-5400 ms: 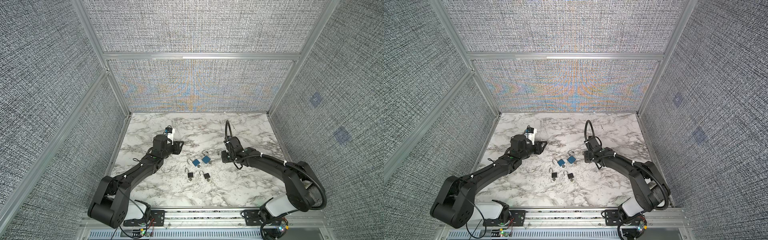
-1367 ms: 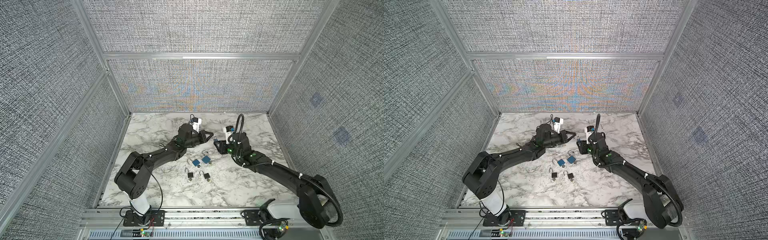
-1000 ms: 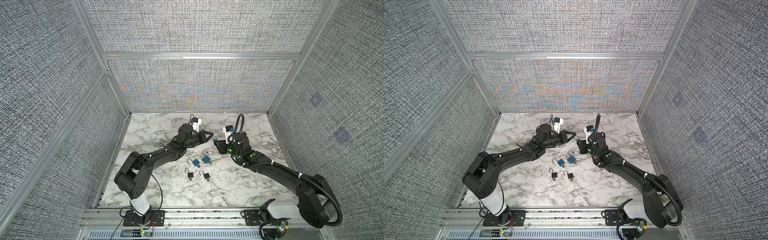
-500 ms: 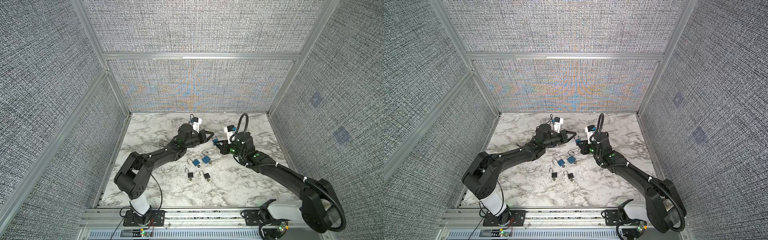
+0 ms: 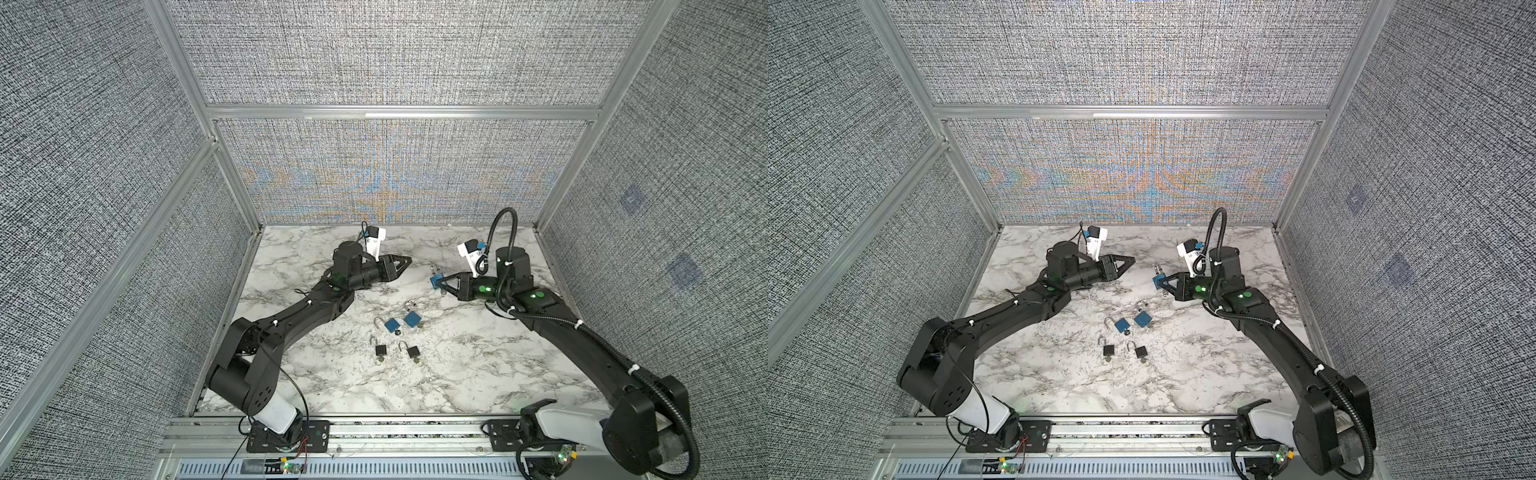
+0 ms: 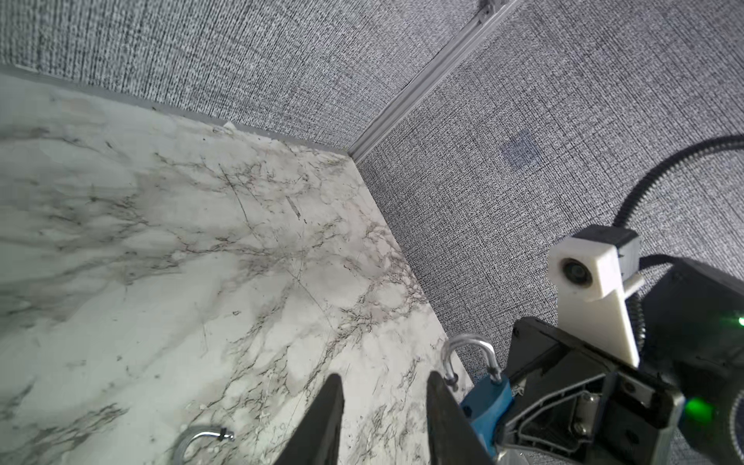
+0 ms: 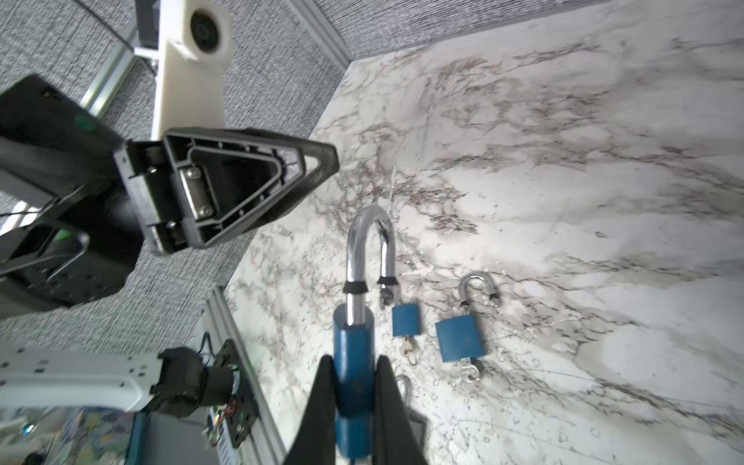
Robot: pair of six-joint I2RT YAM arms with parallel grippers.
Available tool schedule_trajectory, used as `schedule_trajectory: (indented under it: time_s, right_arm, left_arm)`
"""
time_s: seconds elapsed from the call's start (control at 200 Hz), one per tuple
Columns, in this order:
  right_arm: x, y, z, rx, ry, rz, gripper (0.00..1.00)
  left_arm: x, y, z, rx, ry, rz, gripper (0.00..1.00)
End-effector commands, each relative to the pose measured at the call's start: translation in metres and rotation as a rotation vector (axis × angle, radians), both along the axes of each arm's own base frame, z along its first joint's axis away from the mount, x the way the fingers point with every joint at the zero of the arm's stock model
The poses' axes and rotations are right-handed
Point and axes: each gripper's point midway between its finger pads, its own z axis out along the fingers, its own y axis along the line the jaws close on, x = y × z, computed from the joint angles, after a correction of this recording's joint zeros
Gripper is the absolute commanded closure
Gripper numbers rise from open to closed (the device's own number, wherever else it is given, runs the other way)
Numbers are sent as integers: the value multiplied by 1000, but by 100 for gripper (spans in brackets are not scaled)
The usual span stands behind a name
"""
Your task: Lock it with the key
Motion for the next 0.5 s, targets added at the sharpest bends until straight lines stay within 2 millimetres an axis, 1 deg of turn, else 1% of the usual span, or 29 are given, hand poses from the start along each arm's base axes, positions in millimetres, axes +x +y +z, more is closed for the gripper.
schedule_trajectory:
  time_s: [0.0, 0.18, 0.265, 0.375, 0.495]
  right_arm:
    - [-34, 11, 1, 51, 66, 193, 100]
    - [-57, 17, -2, 90, 146, 321, 100]
    - [-61, 17, -4, 95, 165, 337, 100]
    - [-66, 19, -1, 115, 186, 369, 100]
    - [-69, 18, -4, 108, 205, 374, 100]
  left_arm:
    - [-23, -5, 8, 37, -111, -142, 63]
    - [-44, -9, 18, 1, -142, -254, 62]
    - [-51, -10, 20, -17, -145, -288, 62]
    - [-58, -11, 15, -23, -134, -327, 63]
    - [-69, -13, 15, -51, -127, -385, 66]
